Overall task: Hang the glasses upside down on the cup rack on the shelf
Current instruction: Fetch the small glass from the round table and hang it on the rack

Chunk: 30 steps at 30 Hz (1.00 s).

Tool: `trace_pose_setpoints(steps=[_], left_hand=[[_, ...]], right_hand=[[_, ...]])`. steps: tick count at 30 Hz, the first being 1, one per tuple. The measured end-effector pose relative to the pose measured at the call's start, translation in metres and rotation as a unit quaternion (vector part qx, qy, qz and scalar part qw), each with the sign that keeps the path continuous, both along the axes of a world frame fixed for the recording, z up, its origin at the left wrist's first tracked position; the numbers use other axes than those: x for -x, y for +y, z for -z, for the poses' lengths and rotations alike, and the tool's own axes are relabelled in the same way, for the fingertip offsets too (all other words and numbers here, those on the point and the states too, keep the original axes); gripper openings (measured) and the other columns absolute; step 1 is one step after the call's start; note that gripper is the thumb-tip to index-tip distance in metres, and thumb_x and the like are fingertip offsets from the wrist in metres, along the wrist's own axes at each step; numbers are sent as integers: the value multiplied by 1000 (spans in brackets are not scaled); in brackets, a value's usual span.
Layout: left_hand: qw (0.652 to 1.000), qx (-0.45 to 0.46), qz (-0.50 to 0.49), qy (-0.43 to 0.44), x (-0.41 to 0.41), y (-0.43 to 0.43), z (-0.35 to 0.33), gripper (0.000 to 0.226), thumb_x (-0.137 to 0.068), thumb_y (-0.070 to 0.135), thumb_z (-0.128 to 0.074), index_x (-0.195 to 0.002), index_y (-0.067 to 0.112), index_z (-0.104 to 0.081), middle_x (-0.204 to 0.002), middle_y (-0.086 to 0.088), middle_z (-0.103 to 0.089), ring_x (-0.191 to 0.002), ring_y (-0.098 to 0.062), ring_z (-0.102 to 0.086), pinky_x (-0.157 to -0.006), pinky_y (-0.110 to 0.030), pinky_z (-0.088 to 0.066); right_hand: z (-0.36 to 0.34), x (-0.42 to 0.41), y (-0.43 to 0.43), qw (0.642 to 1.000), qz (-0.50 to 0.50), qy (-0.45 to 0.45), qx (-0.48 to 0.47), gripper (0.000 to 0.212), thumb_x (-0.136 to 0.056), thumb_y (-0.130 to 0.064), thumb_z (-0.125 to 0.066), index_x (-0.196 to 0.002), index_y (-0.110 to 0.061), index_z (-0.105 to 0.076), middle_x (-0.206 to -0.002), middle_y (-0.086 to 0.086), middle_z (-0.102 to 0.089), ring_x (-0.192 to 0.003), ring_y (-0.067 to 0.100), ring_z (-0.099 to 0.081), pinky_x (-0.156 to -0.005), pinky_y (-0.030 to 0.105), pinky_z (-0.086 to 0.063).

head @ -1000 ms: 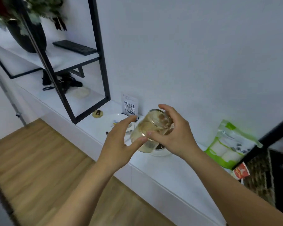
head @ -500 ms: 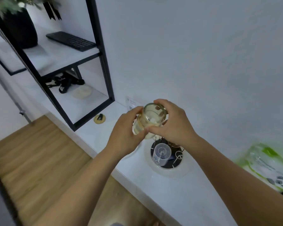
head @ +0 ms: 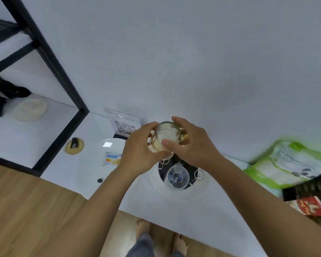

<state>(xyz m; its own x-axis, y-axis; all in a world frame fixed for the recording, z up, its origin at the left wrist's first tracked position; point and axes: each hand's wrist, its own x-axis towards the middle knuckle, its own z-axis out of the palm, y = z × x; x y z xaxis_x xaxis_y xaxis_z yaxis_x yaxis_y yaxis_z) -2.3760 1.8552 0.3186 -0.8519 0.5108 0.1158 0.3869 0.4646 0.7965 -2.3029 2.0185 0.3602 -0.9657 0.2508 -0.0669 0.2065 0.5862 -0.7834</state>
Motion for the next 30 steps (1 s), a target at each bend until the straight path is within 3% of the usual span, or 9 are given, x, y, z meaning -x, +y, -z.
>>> trace_pose_setpoints(steps=[4,8,11,14,17,19,23,27,30], left_hand=[[999,-1,32,-4,12,5,15,68,-53,65,-78,-113,56,-47,-99,38,-58,-95,10,-56,-72,-21,-54],[996,10,83,3,15,14,30,66,-55,66,-75,-112,59,-42,-107,51,-49,-96,11,-54,-70,-26,-55],[995,21,98,-8,12,16,45,72,-55,68,-73,-118,52,-43,-97,41,-55,-94,-2,-60,-76,-37,-58],[994,33,106,-4,11,18,57,73,-56,65,-71,-120,46,-43,-100,29,-54,-94,-12,-62,-77,-44,-58],[993,37,110,1,13,20,64,68,-57,65,-72,-116,46,-44,-95,34,-56,-86,4,-59,-72,-37,-59],[993,46,106,1,15,19,70,66,-58,64,-73,-114,49,-42,-97,44,-54,-86,12,-56,-70,-34,-58],[991,88,98,-12,15,10,86,69,-58,64,-75,-117,45,-45,-98,28,-59,-88,-2,-61,-73,-36,-58],[990,100,98,-35,13,6,94,67,-58,69,-70,-116,48,-43,-87,36,-52,-83,17,-56,-66,-11,-44],[985,102,115,-75,16,7,102,62,-60,54,-80,-112,45,-47,-94,23,-59,-82,5,-59,-74,-24,-54]], right_hand=[[11,4,1,997,48,-42,40,53,-90,-56,-54,-136,-30,-50,-121,-4,-63,-105,15,-61,-95,43,-49],[33,-6,-2,990,98,-47,88,47,-97,-52,-43,-135,-26,-54,-125,-6,-61,-102,-3,-54,-82,9,-38],[44,-12,-7,985,124,-36,111,42,-97,-54,-38,-119,-26,-62,-99,-23,-62,-89,-21,-52,-70,-2,-34],[53,-13,-6,978,147,-42,142,38,-95,-55,-37,-107,-31,-64,-84,-30,-59,-84,-21,-53,-68,-2,-36],[62,-11,-4,978,140,-59,141,39,-93,-59,-34,-107,-35,-60,-87,-23,-64,-86,-14,-56,-72,7,-42],[67,-9,-4,981,118,-68,135,47,-93,-59,-31,-108,-27,-62,-97,-10,-67,-89,-3,-57,-78,18,-45],[77,-7,-6,984,83,-82,133,42,-96,-51,-31,-102,-23,-62,-94,-7,-66,-83,-1,-56,-68,19,-42],[94,-9,-13,983,93,-110,117,44,-101,-46,-35,-134,-23,-53,-113,-15,-52,-101,2,-48,-76,12,-31],[106,-7,-15,978,102,-135,124,38,-97,-34,-41,-132,-22,-50,-113,-7,-56,-99,10,-51,-74,18,-37]])
